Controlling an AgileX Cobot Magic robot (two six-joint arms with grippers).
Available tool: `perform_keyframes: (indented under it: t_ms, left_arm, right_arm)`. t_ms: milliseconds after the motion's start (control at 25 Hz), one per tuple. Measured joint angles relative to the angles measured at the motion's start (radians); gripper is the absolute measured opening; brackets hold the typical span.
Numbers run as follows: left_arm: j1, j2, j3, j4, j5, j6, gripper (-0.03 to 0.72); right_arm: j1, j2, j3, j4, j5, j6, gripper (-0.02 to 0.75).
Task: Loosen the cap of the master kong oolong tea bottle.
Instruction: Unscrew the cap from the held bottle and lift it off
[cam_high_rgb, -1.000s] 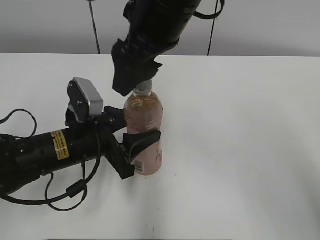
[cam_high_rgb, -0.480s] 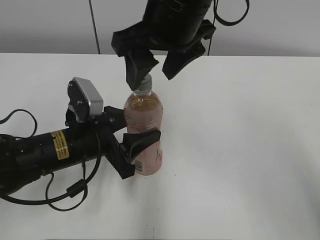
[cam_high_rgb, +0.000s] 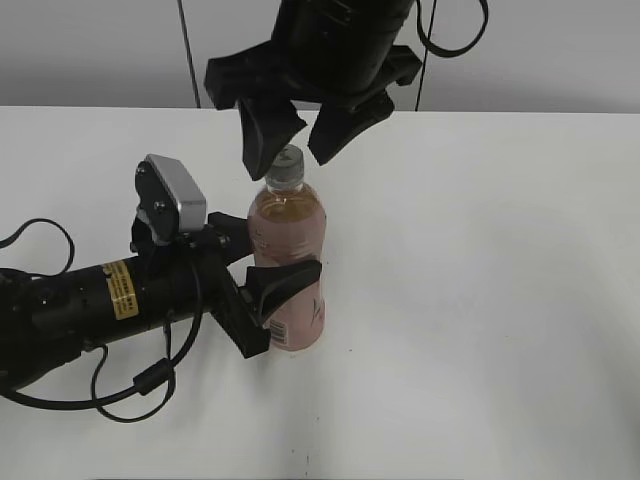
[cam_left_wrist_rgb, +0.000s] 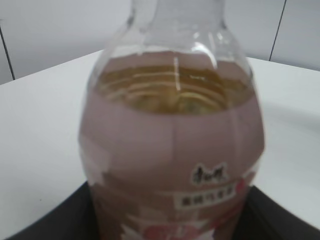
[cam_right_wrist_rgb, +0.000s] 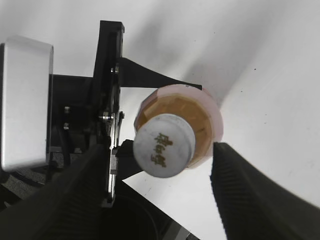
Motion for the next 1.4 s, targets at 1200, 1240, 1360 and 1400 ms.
perform_keyframes:
  t_ms: [1200, 1240, 1360, 1400]
  left_arm:
    - [0.0, 0.0, 0.0, 0.003, 0.0, 0.001, 0.393]
    - [0.0, 0.0, 0.0, 0.005, -0.001, 0.002, 0.393]
    - [0.0, 0.0, 0.002, 0.007, -0.003, 0.006, 0.393]
    - [0.0, 0.0, 0.002, 0.008, -0.003, 0.009, 0.393]
  right_arm:
    - [0.005, 0.033, -0.001, -0.026, -0.006, -0.84, 0.281]
    - [0.005, 0.033, -0.001, -0.026, -0.007, -0.962, 0.281]
    - [0.005, 0.032, -0.003, -0.026, -0.007, -1.249, 0.281]
    - [0.005, 0.032, -0.004, -0.026, -0.008, -1.313, 0.281]
